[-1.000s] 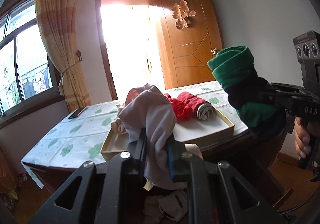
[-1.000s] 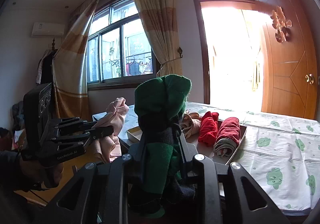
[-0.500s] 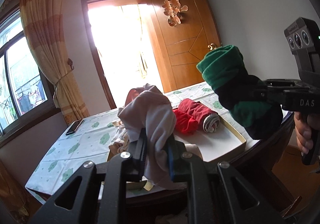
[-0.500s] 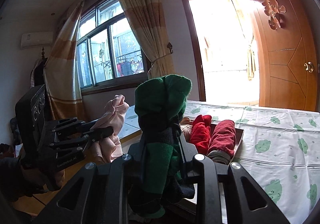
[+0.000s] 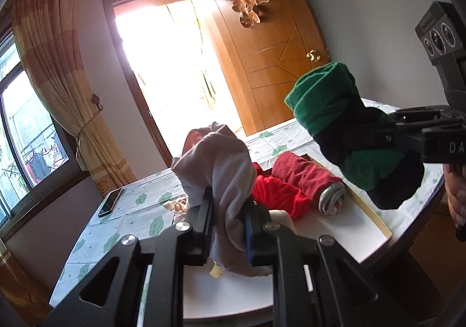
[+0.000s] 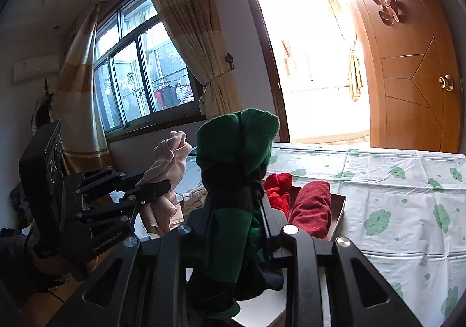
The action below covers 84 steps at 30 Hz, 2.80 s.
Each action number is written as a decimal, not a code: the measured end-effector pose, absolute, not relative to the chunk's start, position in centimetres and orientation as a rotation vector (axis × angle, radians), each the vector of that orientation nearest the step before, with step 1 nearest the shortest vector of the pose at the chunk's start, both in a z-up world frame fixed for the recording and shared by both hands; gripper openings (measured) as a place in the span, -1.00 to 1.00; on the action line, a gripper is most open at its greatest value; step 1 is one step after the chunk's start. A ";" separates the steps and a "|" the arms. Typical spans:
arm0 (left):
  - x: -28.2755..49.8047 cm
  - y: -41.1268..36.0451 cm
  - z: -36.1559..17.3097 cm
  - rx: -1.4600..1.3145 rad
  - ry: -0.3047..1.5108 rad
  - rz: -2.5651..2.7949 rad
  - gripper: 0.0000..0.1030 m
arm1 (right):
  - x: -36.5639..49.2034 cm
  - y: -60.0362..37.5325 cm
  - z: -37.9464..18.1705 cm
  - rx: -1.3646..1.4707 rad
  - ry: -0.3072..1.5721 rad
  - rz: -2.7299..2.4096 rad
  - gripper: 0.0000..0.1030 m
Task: Take underwear out of drawer
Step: 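Carry both held items over the tray and lower them onto the other clothes, then open both tools to release the items and withdraw them up from the tray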
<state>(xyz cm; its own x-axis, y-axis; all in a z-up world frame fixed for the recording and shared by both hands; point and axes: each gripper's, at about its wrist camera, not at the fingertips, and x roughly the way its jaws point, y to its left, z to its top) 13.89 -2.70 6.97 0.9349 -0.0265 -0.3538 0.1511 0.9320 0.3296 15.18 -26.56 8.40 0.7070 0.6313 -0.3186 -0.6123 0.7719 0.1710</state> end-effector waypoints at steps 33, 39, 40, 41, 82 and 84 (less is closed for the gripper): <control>29.3 -6.3 2.0 0.425 0.657 -0.101 -0.63 | 30.1 -22.2 4.4 0.094 0.762 0.479 -0.41; 30.0 -6.8 1.0 0.430 0.672 -0.094 -0.48 | 31.0 -22.6 3.4 0.101 0.797 0.459 -0.35; 30.0 -6.7 1.1 0.425 0.675 -0.095 -0.47 | 31.1 -22.8 3.3 0.107 0.799 0.460 -0.34; 30.1 -6.8 1.2 0.424 0.675 -0.091 -0.44 | 31.2 -22.9 3.2 0.111 0.803 0.464 -0.26; 19.7 -2.7 4.0 0.172 0.484 -0.165 0.44 | 22.0 -23.0 5.5 0.129 0.599 0.532 0.51; 19.0 -2.5 3.8 0.153 0.487 -0.172 0.44 | 21.3 -23.0 5.3 0.129 0.590 0.537 0.51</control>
<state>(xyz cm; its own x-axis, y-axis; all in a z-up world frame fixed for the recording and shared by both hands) 19.05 -2.53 3.84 0.8700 -0.1276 -0.4763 0.2005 0.9740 0.1052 21.30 -23.00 5.34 0.6988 0.5165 -0.4949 -0.4442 0.8556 0.2658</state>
